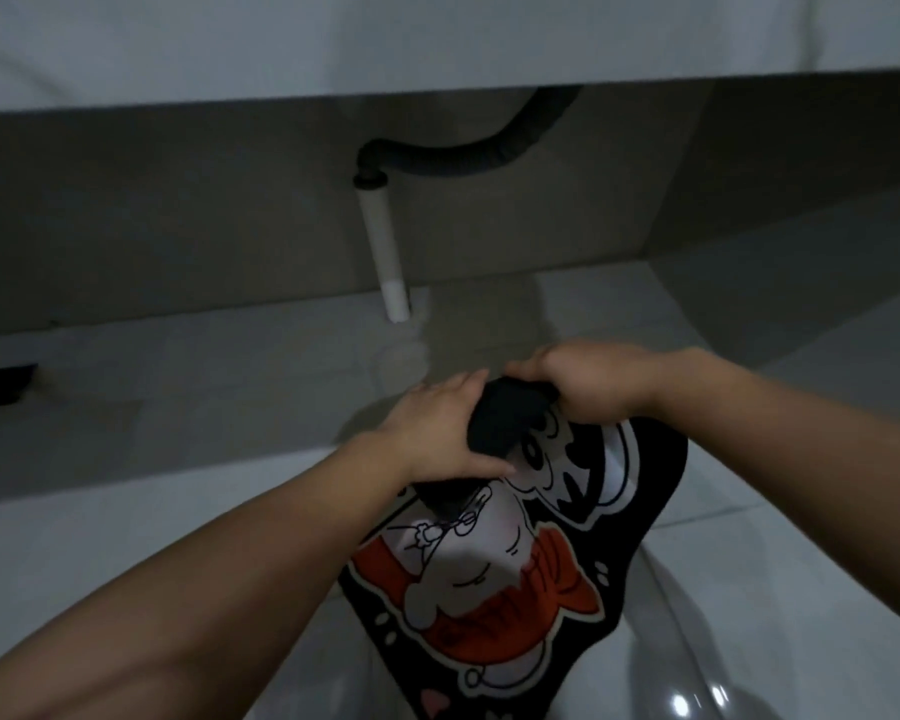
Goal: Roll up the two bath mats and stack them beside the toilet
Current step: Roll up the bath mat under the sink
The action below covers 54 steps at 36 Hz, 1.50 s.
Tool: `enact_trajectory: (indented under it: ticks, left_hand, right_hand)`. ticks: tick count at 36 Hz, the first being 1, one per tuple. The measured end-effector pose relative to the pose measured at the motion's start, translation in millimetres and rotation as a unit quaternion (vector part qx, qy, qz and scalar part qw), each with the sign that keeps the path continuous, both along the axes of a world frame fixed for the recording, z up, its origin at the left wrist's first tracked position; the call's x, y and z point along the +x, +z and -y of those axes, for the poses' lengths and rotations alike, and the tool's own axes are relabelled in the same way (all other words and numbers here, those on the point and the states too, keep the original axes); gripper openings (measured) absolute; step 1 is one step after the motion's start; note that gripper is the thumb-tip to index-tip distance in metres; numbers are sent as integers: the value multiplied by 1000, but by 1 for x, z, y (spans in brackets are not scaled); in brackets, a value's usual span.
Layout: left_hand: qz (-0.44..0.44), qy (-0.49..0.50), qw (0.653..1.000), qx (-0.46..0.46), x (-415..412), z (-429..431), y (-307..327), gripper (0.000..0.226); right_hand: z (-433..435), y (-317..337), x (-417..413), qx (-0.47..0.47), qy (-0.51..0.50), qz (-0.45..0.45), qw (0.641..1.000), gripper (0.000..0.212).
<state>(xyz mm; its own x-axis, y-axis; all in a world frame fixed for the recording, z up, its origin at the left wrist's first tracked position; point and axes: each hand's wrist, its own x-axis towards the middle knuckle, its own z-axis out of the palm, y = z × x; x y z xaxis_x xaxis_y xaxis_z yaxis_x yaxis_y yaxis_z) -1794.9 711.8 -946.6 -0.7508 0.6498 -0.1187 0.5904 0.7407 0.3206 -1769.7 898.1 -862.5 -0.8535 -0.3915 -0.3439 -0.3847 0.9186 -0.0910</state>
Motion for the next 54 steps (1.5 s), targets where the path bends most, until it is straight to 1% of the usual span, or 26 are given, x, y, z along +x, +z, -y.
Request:
enact_trajectory:
  ticks: [2,5,6,10,11,12,15,17,18,19,22,23,26,29,32,34,37,40,41,45,47,49,50,54]
  left_hand:
    - [0,23,999,30,2,-4,1,101]
    - [-19,56,996,71,4,-5,12,60]
    - [-22,63,995,76,3,-4,18,50]
    - [-14,51,997,52,-5,8,33,29]
    - [-11,45,998,45,-7,12,35,26]
    - [-9,42,998,40,-9,16,37,24]
    - [-17,38,999,24,-13,28,44,27]
    - [-16,21,999,24,-16,34,46,33]
    - [-11,17,999,27,-18,36,47,34]
    - [-9,17,999,30,-20,38,48,36]
    - [-8,11,999,32,-25,42,54,40]
    - [-2,10,1000,26,-26,44,56,39]
    - [-4,11,1000,0,-26,47,65,30]
    - [-75,13,996,-44,-24,47,67,30]
    - [-96,13,994,-43,-22,47,63,33]
    - [-99,2,995,-31,-22,48,60,37]
    - [-95,-17,995,-14,-22,51,64,45]
    - [-107,-29,994,-23,-22,54,69,44]
    - [-109,-33,993,-25,-21,55,70,43]
    - [-114,-22,992,-50,-20,52,67,39]
    - [-131,-8,990,-58,-22,51,67,36]
    - [-147,5,987,-61,-23,52,66,33]
    - [-153,10,986,-61,-24,53,65,32]
    - [-180,11,982,-54,-25,52,61,27]
  right_hand:
    - [4,7,-3,-9,15,-14,1000,55]
    - [0,17,-6,-10,26,-31,999,56]
    - [-3,19,-6,2,33,-42,999,56]
    - [-13,18,-2,34,68,-75,994,69]
    - [-13,16,-2,35,73,-85,993,67]
    - [-13,14,-2,35,81,-101,991,59]
    - [-10,10,-8,39,99,-154,982,29]
    - [-6,8,-11,57,108,-168,978,21]
    - [-5,7,-12,60,107,-166,978,21]
    - [-3,7,-13,58,103,-162,980,26]
    - [0,6,-13,66,102,-157,980,56]
    - [0,5,-13,74,110,-163,978,62]
    - [-3,3,-12,89,139,-184,969,73]
    - [-3,1,-11,104,147,-188,965,84]
    - [-6,0,-12,108,162,-200,960,96]
    - [-11,-1,-12,110,186,-202,955,98]
    - [-17,-2,-13,103,204,-199,953,90]
    - [-21,-7,-13,70,227,-228,944,68]
    - [-22,-9,-13,64,228,-234,943,64]
    - [-21,-12,-14,107,234,-245,935,66]
    - [-22,-13,-15,100,244,-278,923,75]
    - [-24,-14,-15,73,260,-318,909,74]
    - [-25,-16,-15,56,260,-320,909,70]
    - [-25,-13,-16,-20,187,-251,950,38]
